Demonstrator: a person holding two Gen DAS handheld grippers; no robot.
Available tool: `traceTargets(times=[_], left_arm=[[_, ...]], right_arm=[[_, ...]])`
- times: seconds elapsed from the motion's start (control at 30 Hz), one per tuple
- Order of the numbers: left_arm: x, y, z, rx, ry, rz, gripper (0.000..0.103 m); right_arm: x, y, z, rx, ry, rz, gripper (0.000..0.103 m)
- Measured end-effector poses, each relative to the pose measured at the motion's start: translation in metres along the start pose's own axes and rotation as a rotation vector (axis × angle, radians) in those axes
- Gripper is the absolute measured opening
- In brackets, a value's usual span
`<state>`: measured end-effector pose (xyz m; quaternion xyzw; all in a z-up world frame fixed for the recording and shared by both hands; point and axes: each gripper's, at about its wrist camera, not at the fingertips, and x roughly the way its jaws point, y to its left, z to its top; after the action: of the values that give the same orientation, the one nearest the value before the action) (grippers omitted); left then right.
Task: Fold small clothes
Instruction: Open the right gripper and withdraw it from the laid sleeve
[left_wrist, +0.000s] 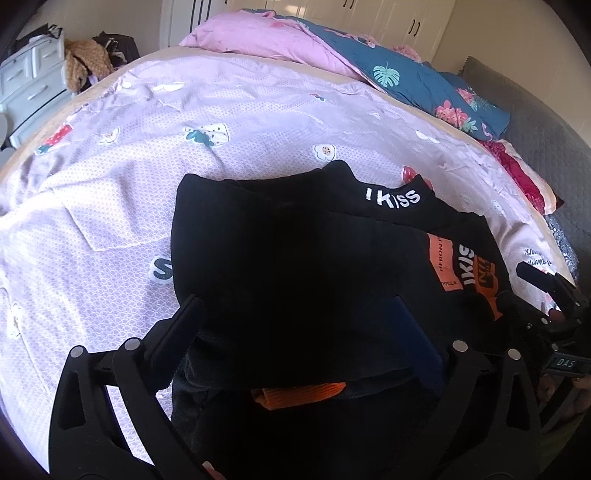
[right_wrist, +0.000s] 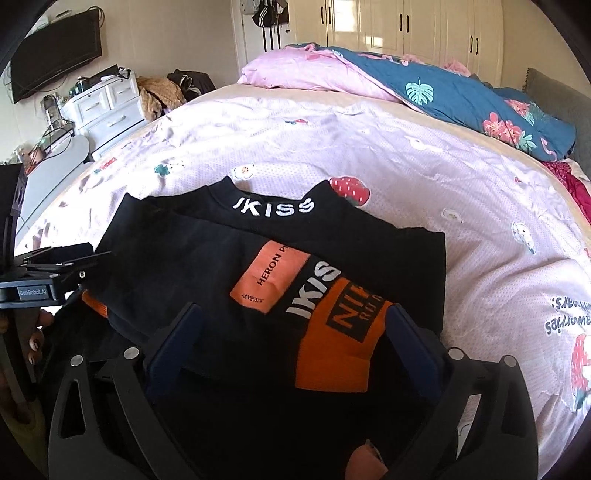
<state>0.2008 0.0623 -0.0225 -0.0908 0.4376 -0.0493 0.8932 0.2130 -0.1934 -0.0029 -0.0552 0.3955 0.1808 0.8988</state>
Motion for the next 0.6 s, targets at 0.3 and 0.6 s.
traceTargets(times=[0.3, 0.6], left_arm=[[-0.009, -0.004, 0.002, 0.005, -0.021, 0.004, 0.094], [-0.025, -0.008, 0.005, 0.014, -0.063, 0.003, 0.094]], right_arm=[[-0.013, -0.004, 0.006, 0.028, -0.054, -0.006, 0.099], [-0.027, -0.008, 0.011, 0.058, -0.105, -0.008, 0.099]])
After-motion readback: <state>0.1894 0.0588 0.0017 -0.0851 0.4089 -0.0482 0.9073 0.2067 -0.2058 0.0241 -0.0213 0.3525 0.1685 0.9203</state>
